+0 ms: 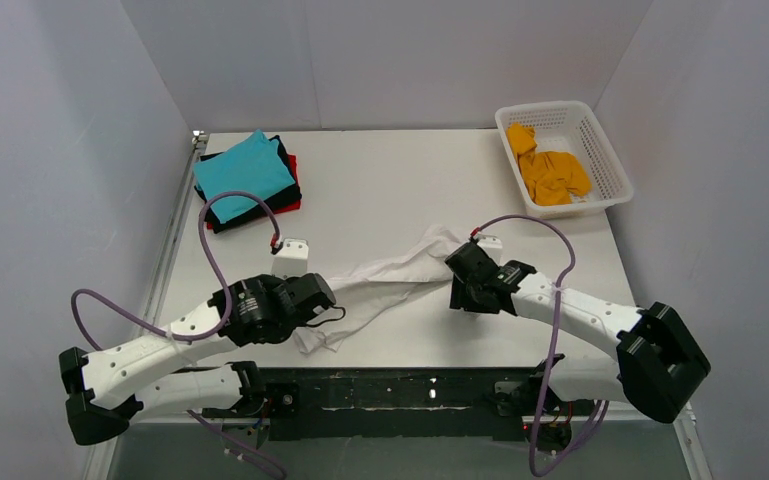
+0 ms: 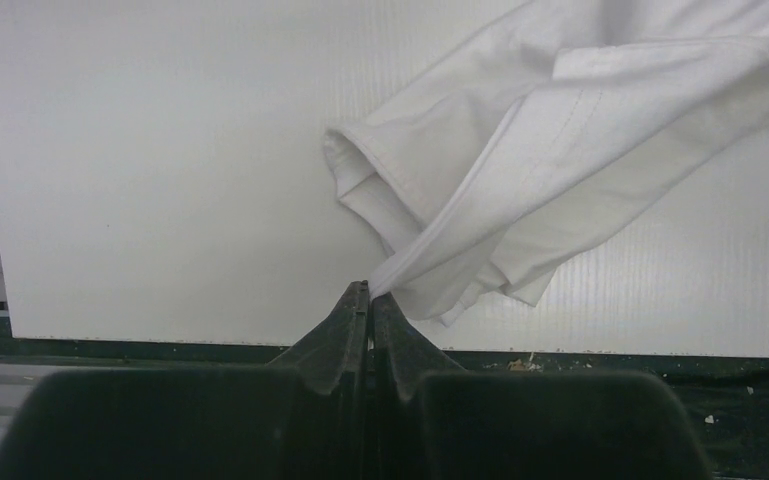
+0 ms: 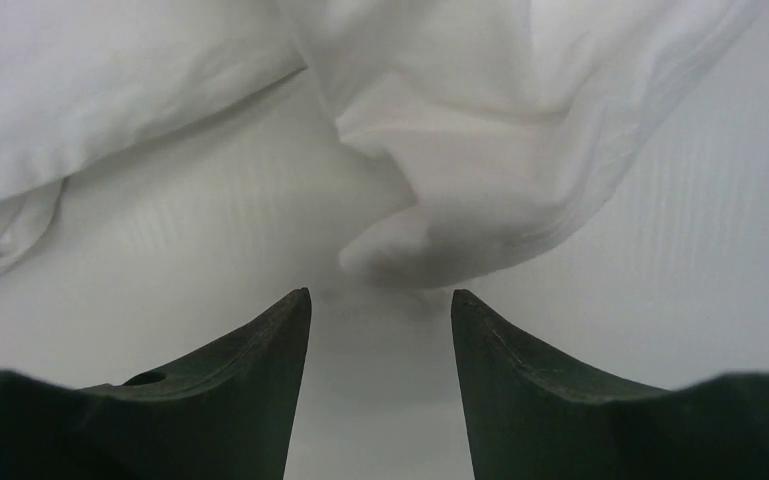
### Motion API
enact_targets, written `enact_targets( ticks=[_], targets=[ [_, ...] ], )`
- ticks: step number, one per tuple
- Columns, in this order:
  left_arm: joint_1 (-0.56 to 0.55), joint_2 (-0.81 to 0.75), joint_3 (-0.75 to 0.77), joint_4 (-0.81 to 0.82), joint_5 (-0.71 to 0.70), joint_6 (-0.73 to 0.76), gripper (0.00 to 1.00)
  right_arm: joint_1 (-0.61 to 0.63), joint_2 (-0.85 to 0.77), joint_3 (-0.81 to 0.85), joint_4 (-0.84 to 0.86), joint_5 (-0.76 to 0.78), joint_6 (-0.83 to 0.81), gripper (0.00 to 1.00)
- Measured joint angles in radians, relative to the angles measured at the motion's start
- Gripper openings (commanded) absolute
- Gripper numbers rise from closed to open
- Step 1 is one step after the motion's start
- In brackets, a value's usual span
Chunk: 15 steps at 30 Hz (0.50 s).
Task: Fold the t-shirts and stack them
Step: Flatten out the tshirt
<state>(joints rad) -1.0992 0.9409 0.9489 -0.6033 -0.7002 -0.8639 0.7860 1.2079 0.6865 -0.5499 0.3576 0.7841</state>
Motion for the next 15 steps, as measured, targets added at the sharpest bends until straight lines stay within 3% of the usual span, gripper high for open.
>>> enact_targets(
  ticks=[4, 5, 7, 8, 12, 15],
  targets=[
    [0.002, -0.023, 0.0, -0.016, -0.023, -0.004, 0.0, 0.0, 0.069, 0.0, 0.0, 0.094, 0.043, 0.54],
    [0.004, -0.032, -0.001, -0.018, -0.028, -0.004, 0.0, 0.0, 0.078, 0.0, 0.001, 0.109, 0.051, 0.46],
    [0.009, -0.047, -0.004, -0.026, -0.04, -0.005, 0.0, 0.0, 0.093, 0.0, 0.004, 0.13, 0.058, 0.1],
    [0.012, -0.05, -0.005, -0.032, -0.046, -0.006, 0.0, 0.0, 0.097, 0.0, 0.004, 0.138, 0.06, 0.04],
    [0.042, -0.051, -0.005, -0.053, -0.075, -0.007, 0.0, -0.004, 0.082, 0.001, -0.006, 0.168, 0.064, 0.01],
    [0.124, -0.051, -0.005, -0.05, -0.077, 0.013, 0.0, -0.052, 0.023, 0.009, -0.045, 0.169, 0.042, 0.01]
  ],
)
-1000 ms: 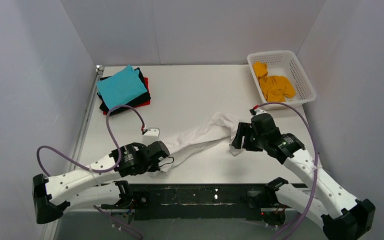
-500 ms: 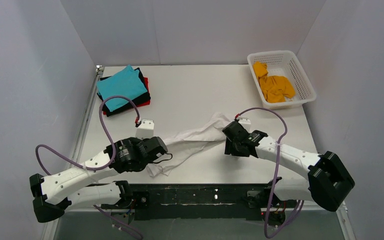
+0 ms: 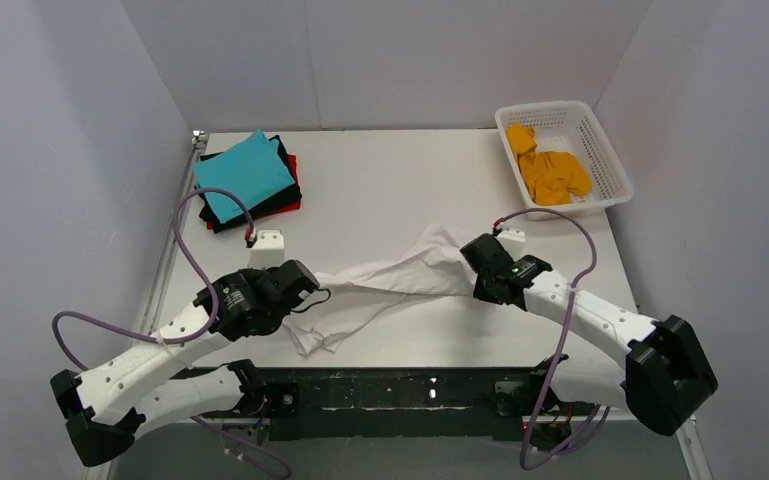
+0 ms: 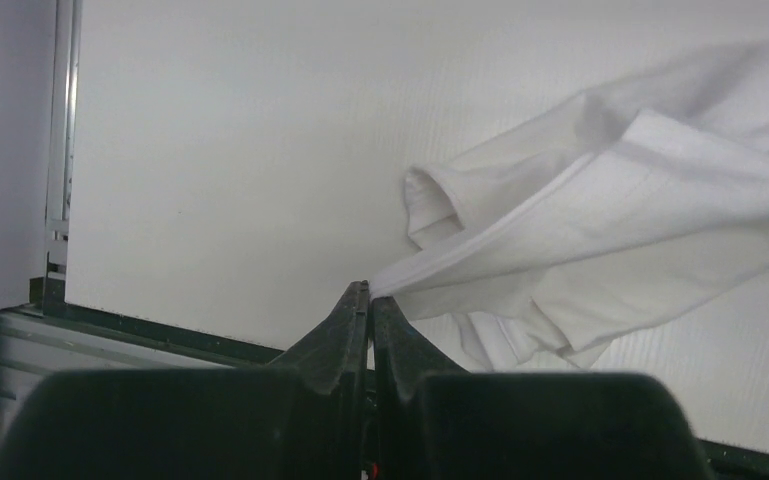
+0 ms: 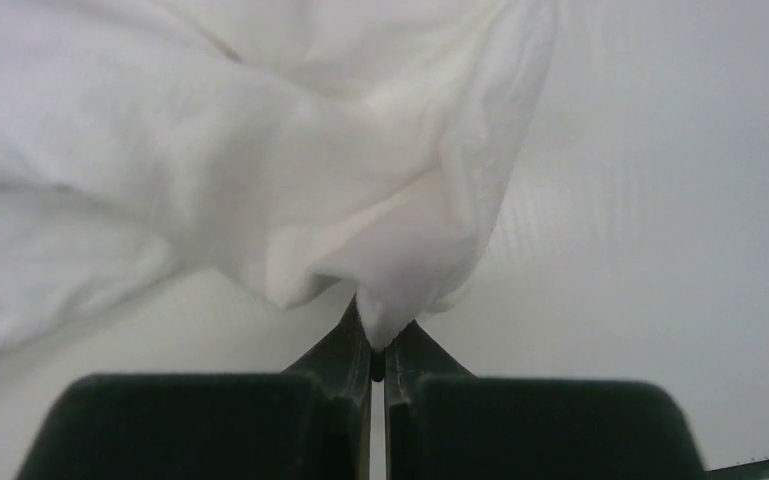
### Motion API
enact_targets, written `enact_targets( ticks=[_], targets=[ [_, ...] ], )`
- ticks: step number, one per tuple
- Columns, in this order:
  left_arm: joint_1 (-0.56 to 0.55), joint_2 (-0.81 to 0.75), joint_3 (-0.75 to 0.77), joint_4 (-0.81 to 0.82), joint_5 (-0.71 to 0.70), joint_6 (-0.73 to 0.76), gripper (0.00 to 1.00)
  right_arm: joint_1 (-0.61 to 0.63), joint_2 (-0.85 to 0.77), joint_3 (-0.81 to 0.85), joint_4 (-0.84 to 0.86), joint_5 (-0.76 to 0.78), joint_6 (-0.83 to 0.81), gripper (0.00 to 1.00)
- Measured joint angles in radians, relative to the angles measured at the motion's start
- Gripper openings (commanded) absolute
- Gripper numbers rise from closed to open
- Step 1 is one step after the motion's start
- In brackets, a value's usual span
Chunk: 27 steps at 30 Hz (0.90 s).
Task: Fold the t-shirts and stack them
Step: Flatten out the tshirt
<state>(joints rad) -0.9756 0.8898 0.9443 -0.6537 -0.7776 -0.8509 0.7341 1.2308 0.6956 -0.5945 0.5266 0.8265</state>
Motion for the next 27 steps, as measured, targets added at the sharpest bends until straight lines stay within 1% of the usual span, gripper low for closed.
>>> enact_targets(
  ticks=[3, 4, 5, 6, 8, 11, 14, 17, 18, 19, 20, 22, 23, 24, 26, 27],
  targets=[
    [0.112, -0.002, -0.006, 0.047, 0.022, 0.038, 0.0, -0.14, -0.104, 0.003, -0.012, -0.056, -0.052, 0.01],
    [0.155, -0.002, -0.01, 0.069, 0.037, 0.055, 0.0, -0.196, -0.168, 0.004, -0.011, -0.114, -0.089, 0.01],
    [0.186, -0.001, -0.014, 0.087, 0.047, 0.068, 0.0, -0.241, -0.176, 0.005, -0.011, -0.12, -0.093, 0.01],
    [0.224, 0.003, -0.015, 0.106, 0.063, 0.085, 0.0, -0.311, -0.216, 0.01, -0.013, -0.171, -0.125, 0.01],
    [0.279, 0.017, -0.013, 0.138, 0.082, 0.118, 0.0, -0.404, -0.255, 0.04, -0.02, -0.271, -0.171, 0.01],
    [0.339, 0.071, 0.024, 0.179, 0.113, 0.18, 0.0, -0.513, -0.24, 0.159, -0.047, -0.435, -0.238, 0.01],
    [0.373, 0.128, 0.113, 0.223, 0.123, 0.237, 0.0, -0.552, -0.178, 0.325, -0.06, -0.566, -0.281, 0.01],
    [0.386, 0.146, 0.217, 0.274, 0.112, 0.292, 0.0, -0.57, -0.159, 0.466, -0.04, -0.62, -0.296, 0.01],
    [0.388, 0.127, 0.282, 0.323, 0.109, 0.347, 0.0, -0.577, -0.18, 0.526, -0.021, -0.636, -0.307, 0.01],
    [0.389, 0.12, 0.335, 0.328, 0.115, 0.399, 0.0, -0.578, -0.195, 0.565, -0.038, -0.643, -0.311, 0.01],
    [0.389, 0.123, 0.409, 0.334, 0.125, 0.451, 0.0, -0.578, -0.198, 0.649, -0.061, -0.652, -0.315, 0.01],
    [0.389, 0.113, 0.553, 0.35, 0.156, 0.539, 0.0, -0.578, -0.241, 0.74, -0.055, -0.658, -0.316, 0.01],
    [0.389, 0.089, 0.66, 0.352, 0.199, 0.583, 0.0, -0.578, -0.288, 0.793, -0.059, -0.664, -0.317, 0.01],
    [0.39, 0.061, 0.715, 0.34, 0.243, 0.604, 0.0, -0.578, -0.36, 0.884, -0.06, -0.677, -0.319, 0.01],
    [0.39, 0.006, 0.84, 0.292, 0.376, 0.624, 0.0, -0.578, -0.434, 0.956, -0.067, -0.706, -0.316, 0.01],
    [0.39, -0.004, 0.927, 0.275, 0.445, 0.627, 0.0, -0.578, -0.467, 0.993, -0.074, -0.721, -0.313, 0.01]
  ],
)
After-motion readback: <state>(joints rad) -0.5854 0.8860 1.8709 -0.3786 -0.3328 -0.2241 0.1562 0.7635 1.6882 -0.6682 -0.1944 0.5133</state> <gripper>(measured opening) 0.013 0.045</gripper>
